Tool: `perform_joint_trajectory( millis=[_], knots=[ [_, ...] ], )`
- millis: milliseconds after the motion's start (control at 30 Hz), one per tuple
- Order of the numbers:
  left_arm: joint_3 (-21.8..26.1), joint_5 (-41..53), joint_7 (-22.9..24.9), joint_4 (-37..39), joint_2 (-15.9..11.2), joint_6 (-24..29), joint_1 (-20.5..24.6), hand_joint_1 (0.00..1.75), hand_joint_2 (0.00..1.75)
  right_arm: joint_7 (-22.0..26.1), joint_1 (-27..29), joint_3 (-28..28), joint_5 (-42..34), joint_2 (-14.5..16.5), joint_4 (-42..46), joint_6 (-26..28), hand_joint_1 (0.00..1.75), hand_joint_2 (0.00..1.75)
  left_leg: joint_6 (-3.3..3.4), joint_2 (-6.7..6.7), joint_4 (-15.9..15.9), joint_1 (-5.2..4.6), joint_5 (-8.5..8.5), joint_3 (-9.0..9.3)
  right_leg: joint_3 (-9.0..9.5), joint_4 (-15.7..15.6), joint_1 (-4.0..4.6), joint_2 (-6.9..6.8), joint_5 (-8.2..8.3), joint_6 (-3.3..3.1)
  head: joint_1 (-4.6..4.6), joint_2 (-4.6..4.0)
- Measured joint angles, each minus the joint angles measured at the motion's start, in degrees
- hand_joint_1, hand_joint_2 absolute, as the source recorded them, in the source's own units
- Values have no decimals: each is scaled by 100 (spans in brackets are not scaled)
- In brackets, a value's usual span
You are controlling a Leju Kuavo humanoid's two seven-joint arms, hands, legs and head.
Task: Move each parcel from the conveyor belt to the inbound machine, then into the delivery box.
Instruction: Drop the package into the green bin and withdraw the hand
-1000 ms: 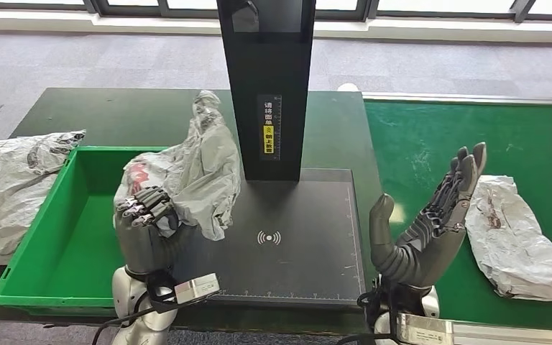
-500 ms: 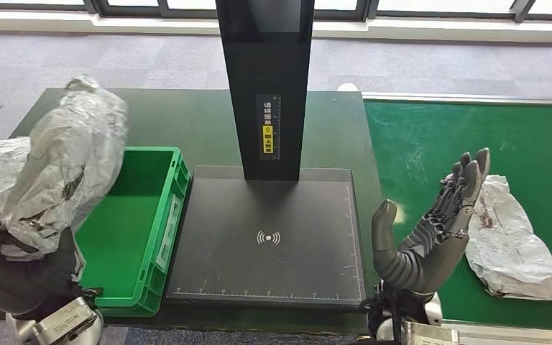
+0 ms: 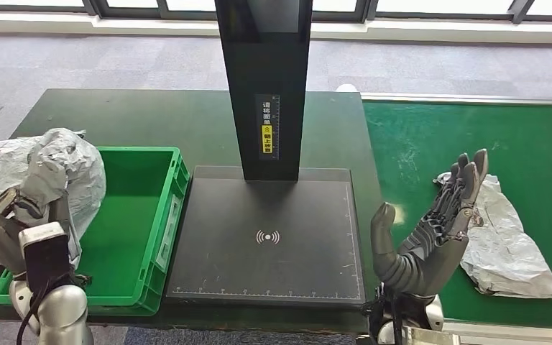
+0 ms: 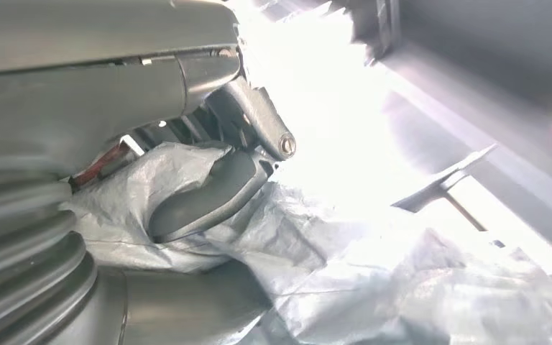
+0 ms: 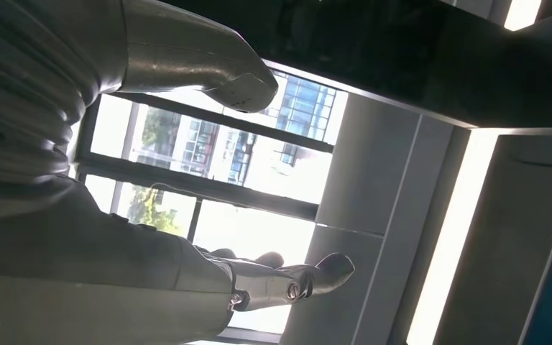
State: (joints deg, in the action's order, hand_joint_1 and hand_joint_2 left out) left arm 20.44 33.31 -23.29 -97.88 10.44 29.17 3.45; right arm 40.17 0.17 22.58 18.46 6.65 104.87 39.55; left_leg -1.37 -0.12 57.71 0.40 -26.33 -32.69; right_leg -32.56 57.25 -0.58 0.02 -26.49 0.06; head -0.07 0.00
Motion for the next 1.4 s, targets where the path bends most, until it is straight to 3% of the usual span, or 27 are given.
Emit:
perform_joint_trajectory(
  millis=[200, 600, 633, 733, 767, 933, 1267, 1400],
  knots=[
    [358, 79, 56, 943, -274, -37, 408, 175, 175, 0, 41, 0, 5, -18, 40, -12, 0, 175, -5, 14, 0, 8, 2, -3, -10, 1, 1, 13, 8, -7, 0, 0],
    [530, 730, 194, 2064, -451, -530, 960, 175, 175, 0, 79, 39, 13, -78, 59, 19, 0, 175, -5, 10, 0, 8, 4, -2, -6, 1, -2, 7, 8, -5, 1, 0],
    [530, 769, 192, 2127, -457, -547, 997, 140, 175, 0, 77, 53, -5, -87, 59, 19, 0, 175, -5, 9, 0, 8, 4, 0, -4, 2, -3, 6, 8, -6, 1, 0],
    [535, 810, 221, 2266, -477, -512, 1085, 10, 44, -1, 67, 91, -37, -109, 59, 19, 0, 175, -6, 6, -1, 7, 4, 2, -1, 3, -3, 5, 8, -6, 1, 0],
    [548, 792, 227, 2298, -481, -448, 1108, 0, 0, -2, 62, 97, -40, -111, 58, 19, 0, 175, -7, 4, -1, 7, 5, 2, -1, 4, -3, 4, 8, -6, 1, 0],
    [697, 528, 74, 2268, -472, 55, 1109, 0, 0, -2, 49, 107, -10, -112, 57, 19, 0, 175, -12, 2, -2, 8, 9, 4, -2, 8, -1, 6, 8, -6, 0, 0],
    [683, 203, 207, 1578, -277, 77, 691, 0, 0, -2, 54, 107, 99, -110, 55, 19, 0, 175, -13, 5, -2, 8, 8, -5, -14, 7, 0, 7, 8, -6, 0, 0],
    [641, 187, 334, 1379, -220, 339, 609, 0, 0, -2, 75, 107, 157, -110, 55, 19, 0, 175, -13, 5, -2, 8, 8, -6, -15, 7, 0, 8, 8, -6, 0, 0]
  ],
)
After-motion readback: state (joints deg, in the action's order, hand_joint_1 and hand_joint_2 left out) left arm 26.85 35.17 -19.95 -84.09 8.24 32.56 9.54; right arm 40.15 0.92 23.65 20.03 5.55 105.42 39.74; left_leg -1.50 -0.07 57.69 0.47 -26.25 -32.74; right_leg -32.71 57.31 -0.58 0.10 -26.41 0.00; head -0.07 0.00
